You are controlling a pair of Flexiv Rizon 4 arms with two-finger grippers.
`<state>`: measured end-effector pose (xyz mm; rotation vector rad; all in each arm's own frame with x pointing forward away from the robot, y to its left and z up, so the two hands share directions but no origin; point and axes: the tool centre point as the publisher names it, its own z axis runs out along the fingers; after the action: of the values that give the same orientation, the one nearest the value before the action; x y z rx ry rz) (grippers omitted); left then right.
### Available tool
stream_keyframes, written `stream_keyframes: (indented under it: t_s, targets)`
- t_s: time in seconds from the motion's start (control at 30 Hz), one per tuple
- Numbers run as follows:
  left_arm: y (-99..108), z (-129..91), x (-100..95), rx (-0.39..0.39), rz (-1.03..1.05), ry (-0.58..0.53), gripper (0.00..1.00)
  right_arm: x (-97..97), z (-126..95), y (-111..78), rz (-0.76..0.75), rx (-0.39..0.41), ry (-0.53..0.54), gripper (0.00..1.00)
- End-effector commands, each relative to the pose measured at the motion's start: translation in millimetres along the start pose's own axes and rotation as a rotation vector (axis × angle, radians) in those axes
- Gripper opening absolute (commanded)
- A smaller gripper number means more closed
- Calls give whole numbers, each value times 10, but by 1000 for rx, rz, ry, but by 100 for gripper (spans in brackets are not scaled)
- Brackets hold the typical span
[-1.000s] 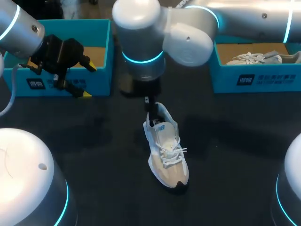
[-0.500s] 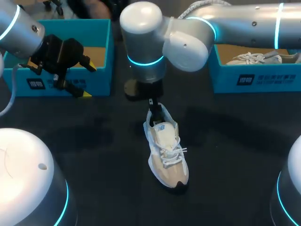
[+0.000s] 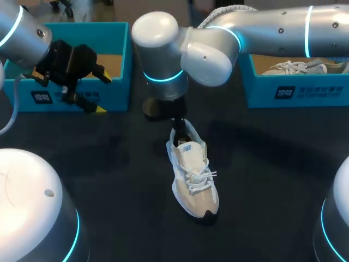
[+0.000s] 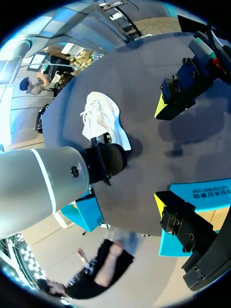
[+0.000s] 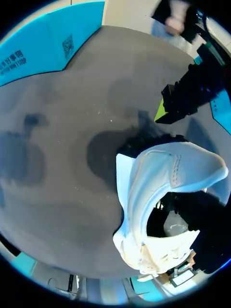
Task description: Take the shoe out of the shoebox, open the shoe tongue, remove and reinsert the insole, then place the shoe into the shoebox
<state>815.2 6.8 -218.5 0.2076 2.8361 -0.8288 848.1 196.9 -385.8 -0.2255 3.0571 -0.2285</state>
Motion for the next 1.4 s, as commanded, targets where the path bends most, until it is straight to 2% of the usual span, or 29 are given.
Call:
stream_keyframes:
  t_s: [0.03, 0.07, 0.17, 0.27, 0.33, 0.47, 0.8, 1.0, 1.13, 1.2, 1.4]
  targets:
    - [-2, -3, 3, -5, 0, 1, 100, 11, -36, -42, 5, 1, 0, 92]
    - [-2, -3, 3, -5, 0, 1, 100, 11, -43, -53, 7, -1, -1, 100]
    - [-2, -3, 3, -5, 0, 1, 100, 1, -44, -73, 10, 0, -2, 100]
    - [-2, -3, 3, -5, 0, 1, 100, -32, 1, -80, 13, 2, 0, 87]
    - [-2, -3, 3, -5, 0, 1, 100, -41, 23, -78, 8, 4, 4, 65]
    - [-2, -3, 3, -5, 0, 1, 100, -31, 78, -90, 2, 18, 24, 0]
    - [-2, -3, 3, -5, 0, 1, 100, -2, 89, -130, 89, 22, -17, 0]
    - [-2, -3, 3, -5, 0, 1, 100, 34, -6, -176, 134, 45, -22, 0]
    - [-2, -3, 3, -5, 0, 1, 100, 115, -212, -244, 177, 43, -26, 0]
    - [-2, -3, 3, -5, 0, 1, 100, 167, -340, -280, 199, 29, 8, 0]
    - [-2, -3, 3, -5, 0, 1, 100, 364, -889, -353, 194, 36, 3, 0]
